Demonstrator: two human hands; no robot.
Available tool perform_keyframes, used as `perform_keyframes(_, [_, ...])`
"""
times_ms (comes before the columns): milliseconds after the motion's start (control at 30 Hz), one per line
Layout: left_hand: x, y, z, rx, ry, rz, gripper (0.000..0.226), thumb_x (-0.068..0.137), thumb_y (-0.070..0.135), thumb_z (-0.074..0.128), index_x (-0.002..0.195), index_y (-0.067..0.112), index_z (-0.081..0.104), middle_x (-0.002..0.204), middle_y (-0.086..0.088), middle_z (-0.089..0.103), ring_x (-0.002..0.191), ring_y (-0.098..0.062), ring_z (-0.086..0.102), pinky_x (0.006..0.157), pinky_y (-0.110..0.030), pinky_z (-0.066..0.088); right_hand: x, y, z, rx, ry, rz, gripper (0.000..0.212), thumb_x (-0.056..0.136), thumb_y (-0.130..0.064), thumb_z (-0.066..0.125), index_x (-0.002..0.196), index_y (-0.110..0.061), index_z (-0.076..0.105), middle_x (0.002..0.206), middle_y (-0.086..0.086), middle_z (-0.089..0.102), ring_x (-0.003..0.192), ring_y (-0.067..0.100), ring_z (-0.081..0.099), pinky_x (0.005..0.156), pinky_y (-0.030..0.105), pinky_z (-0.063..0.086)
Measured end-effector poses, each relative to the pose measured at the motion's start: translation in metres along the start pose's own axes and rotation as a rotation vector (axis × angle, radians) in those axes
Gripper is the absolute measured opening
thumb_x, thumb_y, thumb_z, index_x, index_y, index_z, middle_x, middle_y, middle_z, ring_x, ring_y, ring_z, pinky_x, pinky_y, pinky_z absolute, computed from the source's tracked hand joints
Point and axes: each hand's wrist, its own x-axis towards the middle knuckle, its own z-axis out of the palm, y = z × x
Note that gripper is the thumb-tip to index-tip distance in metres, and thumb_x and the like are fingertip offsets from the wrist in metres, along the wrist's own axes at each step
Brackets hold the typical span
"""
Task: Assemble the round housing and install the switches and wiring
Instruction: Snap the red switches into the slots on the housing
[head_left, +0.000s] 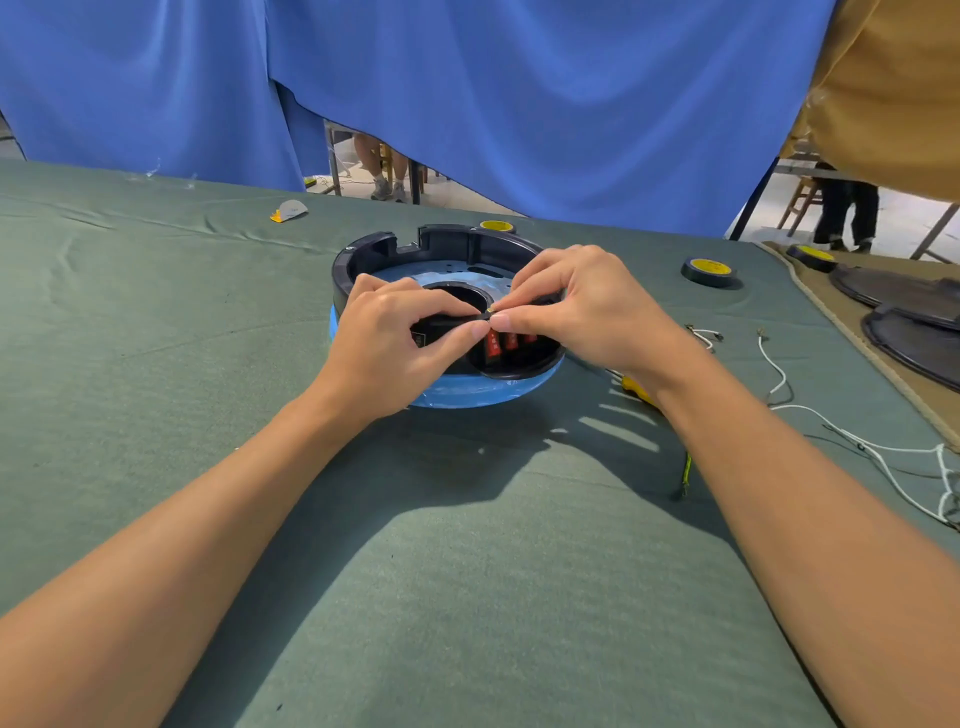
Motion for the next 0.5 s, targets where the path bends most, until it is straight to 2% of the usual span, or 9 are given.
perform_keyframes(167, [0.0021, -0.0009, -0.0009, -0.068, -0.015, -0.045, 0.02, 0.085, 0.038, 0.064, 0.093, 0.026, 0.077, 0.074, 0.034, 0.054, 0.071, 0.005, 0.053, 0.084, -0.022, 0.026, -0.0013, -0.0044, 0.0015, -0.018, 0.03, -0.003, 0.008, 0.076, -0.025, 0.08, 0.084, -0.022, 0.08, 0.089, -0.003, 0.068, 0.087, 0.011, 0.062, 0.081, 0.028, 0.049])
perform_keyframes(333, [0.0034, 0.0022, -0.0012, -0.071, -0.025, -0.042, 0.021, 0.085, 0.034, 0.063, 0.093, 0.022, 0.078, 0.073, 0.033, 0.054, 0.069, 0.003, 0.051, 0.082, -0.032, 0.027, -0.0018, -0.0084, 0.0029, -0.062, 0.049, 0.006, 0.007, 0.077, -0.026, 0.08, 0.083, -0.022, 0.08, 0.087, -0.003, 0.069, 0.091, 0.014, 0.061, 0.084, 0.035, 0.05])
perform_keyframes(500, [0.0036, 0.0025, -0.0015, -0.048, -0.032, -0.025, 0.022, 0.086, 0.032, 0.061, 0.095, 0.021, 0.078, 0.074, 0.034, 0.051, 0.068, 0.005, 0.05, 0.081, -0.032, 0.025, -0.0021, -0.01, 0.0073, -0.114, 0.085, 0.009, 0.007, 0.077, -0.03, 0.079, 0.082, -0.025, 0.08, 0.088, -0.002, 0.07, 0.093, 0.018, 0.061, 0.083, 0.041, 0.05])
